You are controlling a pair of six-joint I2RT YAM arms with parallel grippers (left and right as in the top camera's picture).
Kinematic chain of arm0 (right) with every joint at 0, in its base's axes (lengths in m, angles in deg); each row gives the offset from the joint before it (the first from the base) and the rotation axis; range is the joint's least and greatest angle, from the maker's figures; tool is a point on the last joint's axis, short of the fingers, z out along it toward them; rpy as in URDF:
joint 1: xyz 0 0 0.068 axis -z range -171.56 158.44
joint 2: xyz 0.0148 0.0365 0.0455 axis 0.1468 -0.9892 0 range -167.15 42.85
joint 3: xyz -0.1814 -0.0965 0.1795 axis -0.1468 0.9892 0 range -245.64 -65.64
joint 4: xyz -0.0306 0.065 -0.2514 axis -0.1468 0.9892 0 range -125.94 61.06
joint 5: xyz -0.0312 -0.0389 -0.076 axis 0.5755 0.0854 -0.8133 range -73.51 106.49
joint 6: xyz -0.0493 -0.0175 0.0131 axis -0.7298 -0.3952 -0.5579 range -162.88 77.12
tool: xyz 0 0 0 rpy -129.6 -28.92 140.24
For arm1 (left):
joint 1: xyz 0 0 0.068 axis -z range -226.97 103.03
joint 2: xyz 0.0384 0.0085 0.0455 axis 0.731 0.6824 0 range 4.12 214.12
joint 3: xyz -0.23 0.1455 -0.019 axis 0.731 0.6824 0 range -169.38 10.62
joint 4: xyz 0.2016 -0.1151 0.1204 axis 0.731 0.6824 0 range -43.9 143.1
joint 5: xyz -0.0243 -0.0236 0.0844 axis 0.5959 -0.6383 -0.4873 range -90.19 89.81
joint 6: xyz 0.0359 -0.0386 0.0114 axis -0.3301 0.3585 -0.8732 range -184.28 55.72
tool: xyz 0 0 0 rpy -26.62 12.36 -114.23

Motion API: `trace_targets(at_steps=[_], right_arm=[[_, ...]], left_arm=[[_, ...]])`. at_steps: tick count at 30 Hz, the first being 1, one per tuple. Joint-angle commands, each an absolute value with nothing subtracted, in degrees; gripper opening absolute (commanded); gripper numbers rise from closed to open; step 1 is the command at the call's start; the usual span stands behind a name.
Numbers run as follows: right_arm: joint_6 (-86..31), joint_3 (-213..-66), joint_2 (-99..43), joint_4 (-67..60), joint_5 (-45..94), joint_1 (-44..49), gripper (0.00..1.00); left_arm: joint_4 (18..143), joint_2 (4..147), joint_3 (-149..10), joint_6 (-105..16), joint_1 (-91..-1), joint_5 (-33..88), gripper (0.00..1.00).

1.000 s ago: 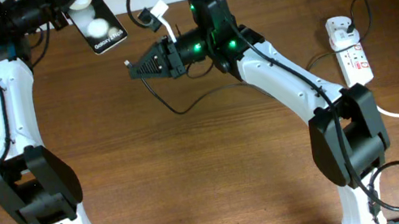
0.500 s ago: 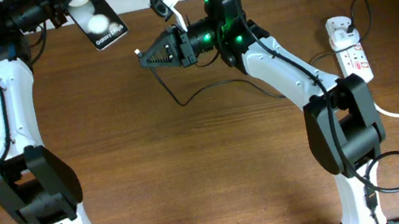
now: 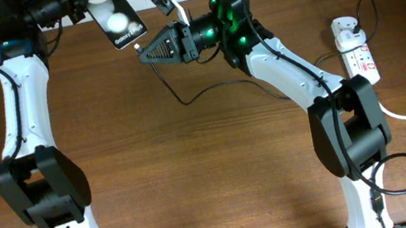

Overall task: Plug charger to phone and switch on socket
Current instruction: 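Align and push the plug upward into the phone's charging port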

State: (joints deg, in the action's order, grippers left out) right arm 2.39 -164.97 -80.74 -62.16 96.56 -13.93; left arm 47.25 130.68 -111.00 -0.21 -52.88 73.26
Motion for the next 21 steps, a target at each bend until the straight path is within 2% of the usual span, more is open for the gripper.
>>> trace_targets(at_steps=[1, 3, 21], right_arm=[[2.98, -165.67, -81.07, -62.53, 96.15, -14.08, 0.04], [3.36, -165.67, -81.07, -62.53, 95.34, -14.08, 0.04], [6.94, -165.38, -81.07, -62.31, 93.83, -14.01, 0.04]], left_arm=[[47.38, 130.66, -112.01, -0.69, -53.1, 73.48, 0.0], [50.48, 130.66, -112.01, -0.73, -53.05, 73.45, 0.0], [49.56, 130.66, -112.01, 1.02, -53.12, 71.51, 0.0]])
